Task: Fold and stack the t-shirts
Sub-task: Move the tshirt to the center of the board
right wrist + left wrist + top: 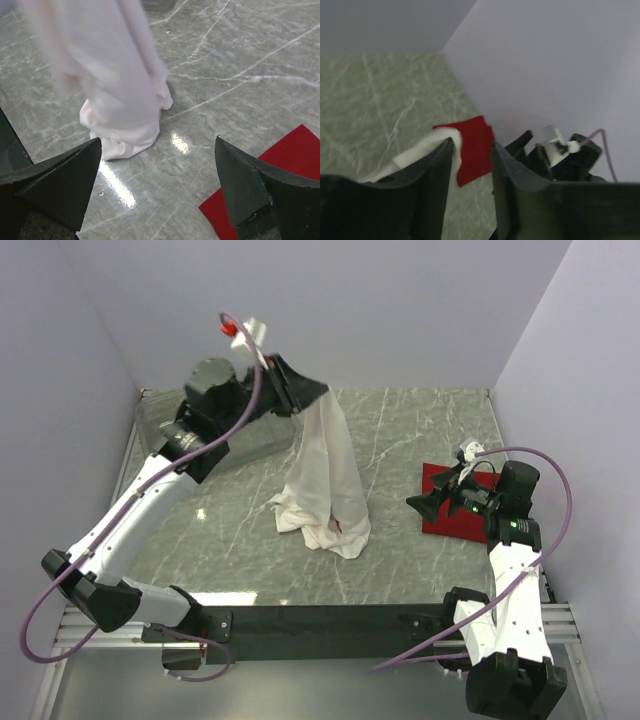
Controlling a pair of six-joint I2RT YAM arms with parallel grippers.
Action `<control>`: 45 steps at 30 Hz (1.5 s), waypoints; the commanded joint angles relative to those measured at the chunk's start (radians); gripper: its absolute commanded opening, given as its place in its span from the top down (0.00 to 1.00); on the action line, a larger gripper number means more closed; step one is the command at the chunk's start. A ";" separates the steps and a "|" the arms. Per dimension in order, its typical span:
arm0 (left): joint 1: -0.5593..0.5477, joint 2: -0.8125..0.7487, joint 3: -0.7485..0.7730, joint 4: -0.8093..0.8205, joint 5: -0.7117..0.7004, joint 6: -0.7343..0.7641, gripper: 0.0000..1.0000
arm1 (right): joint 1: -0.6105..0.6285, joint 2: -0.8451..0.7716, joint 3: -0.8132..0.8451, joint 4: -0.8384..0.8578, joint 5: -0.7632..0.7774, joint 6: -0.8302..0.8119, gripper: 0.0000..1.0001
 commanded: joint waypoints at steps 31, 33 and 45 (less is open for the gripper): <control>0.297 0.084 -0.435 -0.071 -0.103 0.646 0.13 | 0.015 0.007 0.037 -0.002 -0.007 -0.020 0.00; 0.296 0.108 -0.432 -0.074 -0.170 0.597 0.13 | 0.015 0.007 0.037 -0.006 -0.006 -0.022 0.00; 0.297 -0.325 -0.729 -0.040 -0.394 0.462 0.01 | 0.545 0.426 0.336 -0.003 0.529 0.067 0.08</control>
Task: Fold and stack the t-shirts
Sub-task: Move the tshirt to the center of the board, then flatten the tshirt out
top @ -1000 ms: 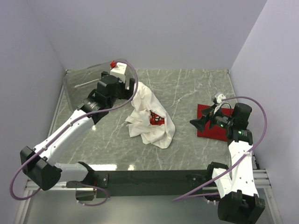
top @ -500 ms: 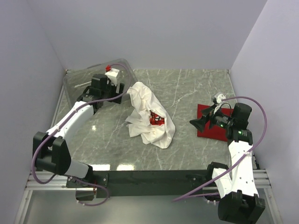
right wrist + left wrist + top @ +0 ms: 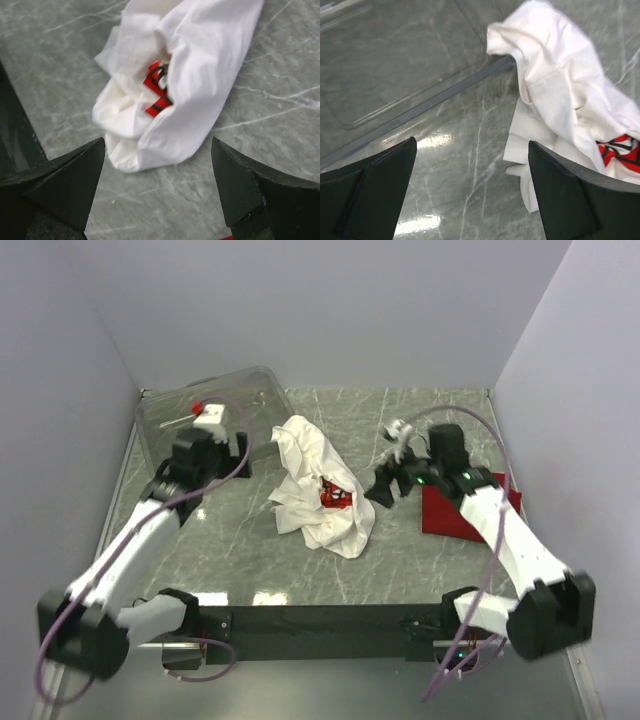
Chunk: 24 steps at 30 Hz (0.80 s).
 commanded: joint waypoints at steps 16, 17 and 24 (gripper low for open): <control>-0.048 -0.387 -0.214 0.012 -0.189 -0.067 0.01 | 0.422 0.669 0.537 0.042 0.683 0.405 0.06; -0.048 -0.386 -0.212 0.010 -0.187 -0.065 0.01 | 0.427 0.703 0.566 0.034 0.701 0.405 0.09; -0.051 -0.413 -0.215 0.009 -0.207 -0.067 0.01 | 0.425 0.674 0.643 -0.024 0.732 0.245 1.00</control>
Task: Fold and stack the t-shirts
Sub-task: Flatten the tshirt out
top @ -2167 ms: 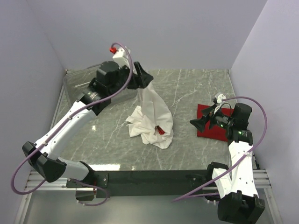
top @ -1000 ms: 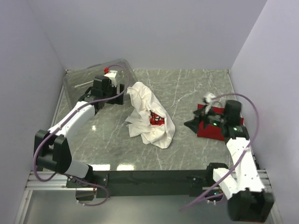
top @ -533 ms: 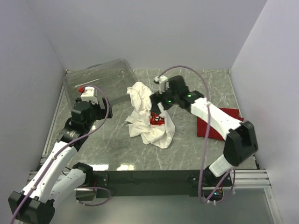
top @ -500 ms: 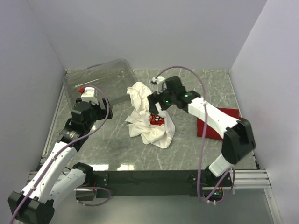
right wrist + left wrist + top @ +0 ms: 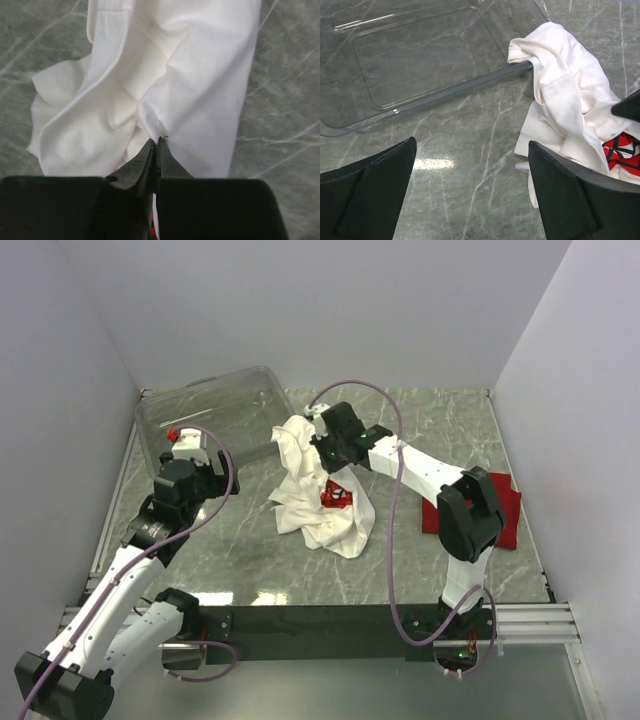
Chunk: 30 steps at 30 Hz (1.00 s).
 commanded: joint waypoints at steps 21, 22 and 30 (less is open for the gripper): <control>-0.006 -0.037 -0.011 0.029 0.042 -0.005 0.01 | -0.177 -0.630 -0.202 -0.097 -0.500 -0.400 1.00; -0.006 -0.039 -0.011 0.029 0.049 -0.005 0.01 | -0.176 -0.618 -0.210 -0.089 -0.501 -0.392 0.97; -0.006 -0.009 -0.014 0.035 0.072 -0.003 0.01 | -0.170 -0.455 -0.105 -0.126 -0.390 -0.375 0.26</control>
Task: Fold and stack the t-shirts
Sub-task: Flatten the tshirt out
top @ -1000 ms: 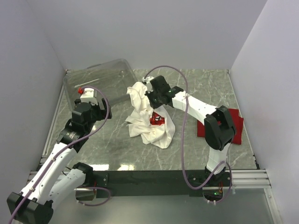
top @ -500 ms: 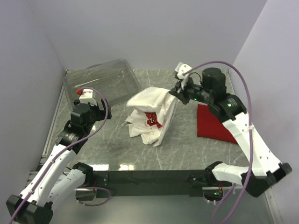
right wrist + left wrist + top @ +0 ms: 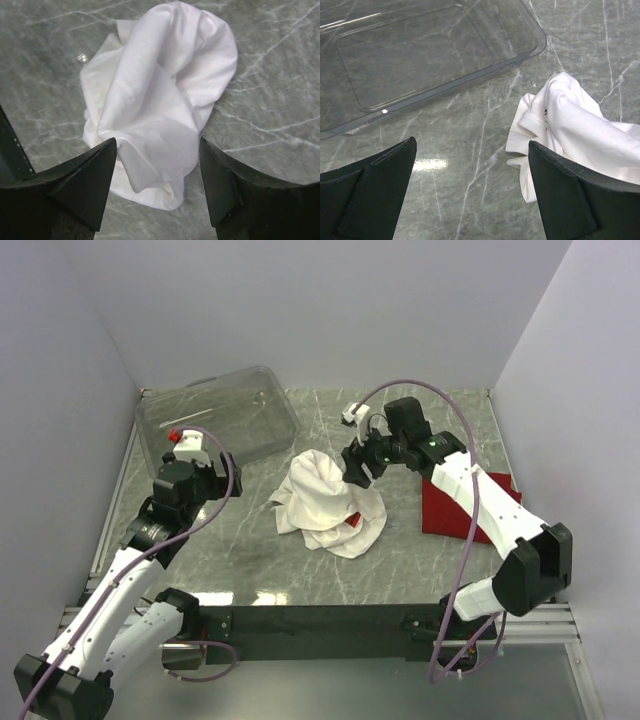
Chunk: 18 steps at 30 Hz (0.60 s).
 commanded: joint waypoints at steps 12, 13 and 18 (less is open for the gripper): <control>-0.004 0.417 0.183 0.047 0.009 0.434 0.01 | -0.232 -0.480 -0.470 -0.032 -0.568 -0.541 0.18; -0.005 0.481 0.198 0.047 -0.013 0.470 0.01 | -0.264 -0.564 -0.513 -0.006 -0.594 -0.533 0.17; -0.001 0.630 0.299 0.062 -0.033 0.641 0.02 | -0.321 -0.587 -0.547 -0.067 -0.642 -0.571 0.15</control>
